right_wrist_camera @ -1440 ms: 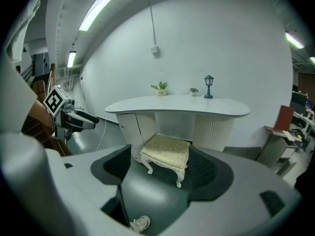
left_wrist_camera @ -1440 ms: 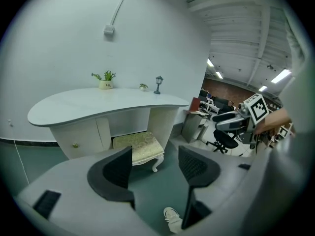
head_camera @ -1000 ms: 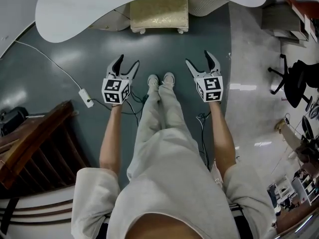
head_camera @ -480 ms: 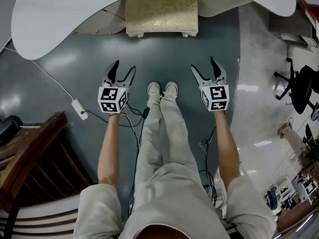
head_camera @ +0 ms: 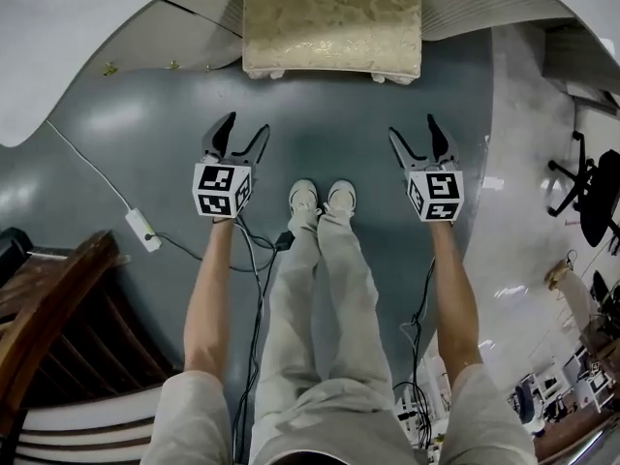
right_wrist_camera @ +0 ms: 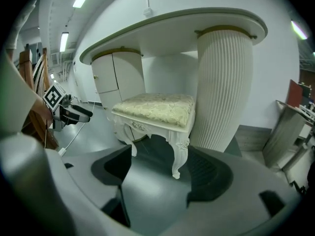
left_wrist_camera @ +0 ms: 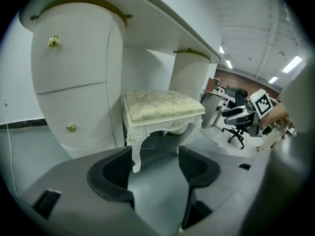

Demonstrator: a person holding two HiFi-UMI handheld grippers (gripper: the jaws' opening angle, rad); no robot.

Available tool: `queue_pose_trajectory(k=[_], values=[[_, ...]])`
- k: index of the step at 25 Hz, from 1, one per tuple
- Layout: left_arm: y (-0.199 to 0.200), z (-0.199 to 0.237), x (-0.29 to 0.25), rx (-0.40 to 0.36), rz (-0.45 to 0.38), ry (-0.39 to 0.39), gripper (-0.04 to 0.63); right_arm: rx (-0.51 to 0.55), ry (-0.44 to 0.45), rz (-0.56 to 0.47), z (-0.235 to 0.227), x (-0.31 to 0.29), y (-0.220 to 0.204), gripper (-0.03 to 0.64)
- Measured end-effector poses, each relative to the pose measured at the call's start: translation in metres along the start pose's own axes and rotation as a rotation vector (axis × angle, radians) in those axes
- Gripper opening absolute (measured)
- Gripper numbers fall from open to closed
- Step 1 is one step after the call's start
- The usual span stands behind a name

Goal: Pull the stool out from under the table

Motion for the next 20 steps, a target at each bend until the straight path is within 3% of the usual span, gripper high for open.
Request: queue_pose_trajectory(k=[8, 20], values=[[-0.021, 0.026, -0.063, -0.016, 0.009, 0.019, 0.273, -0.003, -0.017, 0.03, -0.03, -0.058, -0.026, 0.35], [-0.003, 0.036, -0.134, -0.047, -0.021, 0.034, 0.285, 0.018, -0.025, 0.059, -0.075, -0.124, -0.016, 0.359]])
Point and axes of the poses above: the fingertips, and each gripper's own axes: x backward along the fingers, z to its left, y out of its top, the point moved 3 cm from there along x, backward along the fingers, and after that the axes turned 8 degrees about y, right-handed, at the moved point
